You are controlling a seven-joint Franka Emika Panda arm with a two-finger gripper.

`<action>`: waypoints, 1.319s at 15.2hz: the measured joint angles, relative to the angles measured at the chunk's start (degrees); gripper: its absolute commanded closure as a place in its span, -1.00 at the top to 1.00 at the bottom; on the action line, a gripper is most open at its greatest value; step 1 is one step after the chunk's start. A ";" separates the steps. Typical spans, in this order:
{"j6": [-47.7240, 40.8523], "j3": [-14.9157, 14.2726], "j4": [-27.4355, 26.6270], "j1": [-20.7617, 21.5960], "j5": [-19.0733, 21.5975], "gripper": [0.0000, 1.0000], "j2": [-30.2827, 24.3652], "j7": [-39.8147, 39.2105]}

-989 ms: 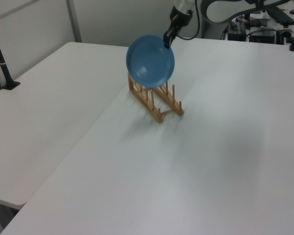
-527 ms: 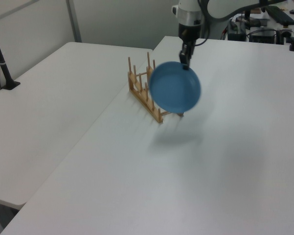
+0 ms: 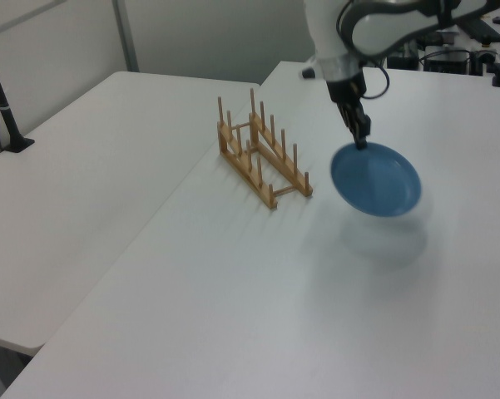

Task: Pick plate from plate rack

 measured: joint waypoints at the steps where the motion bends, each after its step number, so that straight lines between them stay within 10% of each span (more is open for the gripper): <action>1: 0.00 0.00 -1.42 0.01 0.00 -1.00 0.59 -3.61; 4: 0.00 0.08 -3.64 0.31 0.00 -0.93 4.01 -9.38; 6: 0.05 0.12 -3.80 0.66 0.00 -0.43 7.19 -10.54; 8: 0.16 0.11 -3.65 0.73 0.00 0.51 8.66 -10.61; 10: 0.18 0.04 -2.86 0.68 0.00 0.92 8.87 -10.23; 20: 0.10 -0.47 1.46 0.52 -3.85 1.00 -3.10 18.04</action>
